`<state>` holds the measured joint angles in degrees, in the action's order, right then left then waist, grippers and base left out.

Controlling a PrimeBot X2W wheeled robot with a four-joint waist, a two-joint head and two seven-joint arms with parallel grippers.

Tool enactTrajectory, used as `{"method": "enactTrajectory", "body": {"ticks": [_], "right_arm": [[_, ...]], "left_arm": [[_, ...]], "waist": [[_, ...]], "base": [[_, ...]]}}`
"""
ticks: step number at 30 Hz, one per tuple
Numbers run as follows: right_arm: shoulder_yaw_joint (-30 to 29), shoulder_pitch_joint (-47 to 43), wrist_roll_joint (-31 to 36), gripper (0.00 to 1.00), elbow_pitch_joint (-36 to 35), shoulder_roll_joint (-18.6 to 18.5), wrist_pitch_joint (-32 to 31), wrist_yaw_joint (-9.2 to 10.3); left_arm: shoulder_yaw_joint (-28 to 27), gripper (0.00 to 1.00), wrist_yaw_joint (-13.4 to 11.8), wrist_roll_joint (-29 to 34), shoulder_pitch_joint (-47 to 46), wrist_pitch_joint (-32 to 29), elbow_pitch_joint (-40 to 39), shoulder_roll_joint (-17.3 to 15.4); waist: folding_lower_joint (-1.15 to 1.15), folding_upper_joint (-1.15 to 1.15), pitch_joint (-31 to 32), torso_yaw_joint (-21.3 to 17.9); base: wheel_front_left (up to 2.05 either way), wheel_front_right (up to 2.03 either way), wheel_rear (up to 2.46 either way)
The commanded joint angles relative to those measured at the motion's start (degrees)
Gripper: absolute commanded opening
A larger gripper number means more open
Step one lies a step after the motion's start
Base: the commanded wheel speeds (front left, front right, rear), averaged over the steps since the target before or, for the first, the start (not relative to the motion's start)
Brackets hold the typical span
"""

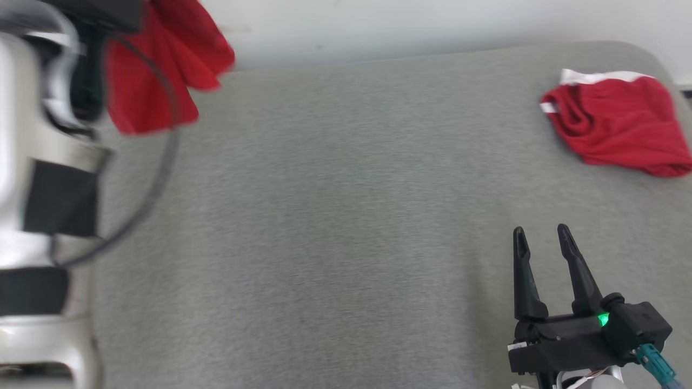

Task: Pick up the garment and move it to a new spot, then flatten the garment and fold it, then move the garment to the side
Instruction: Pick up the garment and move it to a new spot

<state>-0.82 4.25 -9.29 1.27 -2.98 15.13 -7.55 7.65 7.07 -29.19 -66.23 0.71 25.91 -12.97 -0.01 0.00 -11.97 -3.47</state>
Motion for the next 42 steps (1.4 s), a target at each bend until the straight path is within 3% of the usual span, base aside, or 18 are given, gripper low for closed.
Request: {"method": "enactTrajectory", "body": {"ticks": [1, 10, 16, 28, 36, 37, 38, 42], "right_arm": [[0.13, -0.82, -0.26, 1.00, 0.31, 0.18, -0.01, 0.15], [0.14, -1.36, -1.79, 1.00, 2.30, 0.18, -0.01, 0.15], [-0.40, -1.84, -2.29, 1.00, 2.78, 0.19, -0.01, 0.15], [0.02, -0.55, -2.99, 1.00, 3.71, 0.19, -0.01, 0.15], [0.61, -0.43, -1.80, 1.00, 4.21, 0.17, -0.01, 0.15], [0.54, -0.53, -1.68, 1.00, 4.23, 0.18, -0.01, 0.15], [0.38, -0.75, -1.68, 1.00, 4.17, 0.19, -0.01, 0.15], [0.07, -1.91, -1.20, 1.00, 3.88, 0.18, -0.01, 0.15]], "left_arm": [[0.57, 0.00, -0.10, -0.47, 1.33, -0.57, -1.23, 0.66], [6.02, 0.00, -1.98, -0.88, 10.06, -5.36, -14.07, 5.60], [9.65, 0.00, -3.31, -1.50, 18.13, -6.76, -17.59, 7.31], [15.08, 0.00, -2.55, -1.53, 32.87, -4.20, -9.80, 7.73], [20.32, 0.00, -0.90, -1.56, 38.33, 0.91, 3.29, 8.91], [21.19, 0.92, -0.62, -0.94, 37.87, 2.10, 4.02, 8.99], [21.89, 1.00, -0.51, -0.52, 37.34, 3.35, 4.34, 9.09], [22.94, 1.00, -0.11, 0.02, 35.67, 8.11, 4.73, 9.33]], "waist": [[0.01, 0.00, 0.80, -3.38], [0.01, 0.00, 0.79, -8.89], [0.01, 0.00, 0.61, -9.64], [0.01, 0.00, 0.03, -8.48], [0.01, 0.00, 1.17, -7.36], [0.01, 0.00, 1.39, -7.14], [0.01, 0.00, 1.73, -6.80], [0.01, 0.00, 3.21, -5.31]], "base": [[0.00, 0.00, 0.00], [0.00, 0.00, 0.00], [0.00, 0.00, 0.00], [0.00, 0.00, 0.00], [0.00, 0.00, 0.00], [0.00, 0.00, 0.00], [0.00, 0.00, 0.00], [0.00, 0.00, 0.00]]}}
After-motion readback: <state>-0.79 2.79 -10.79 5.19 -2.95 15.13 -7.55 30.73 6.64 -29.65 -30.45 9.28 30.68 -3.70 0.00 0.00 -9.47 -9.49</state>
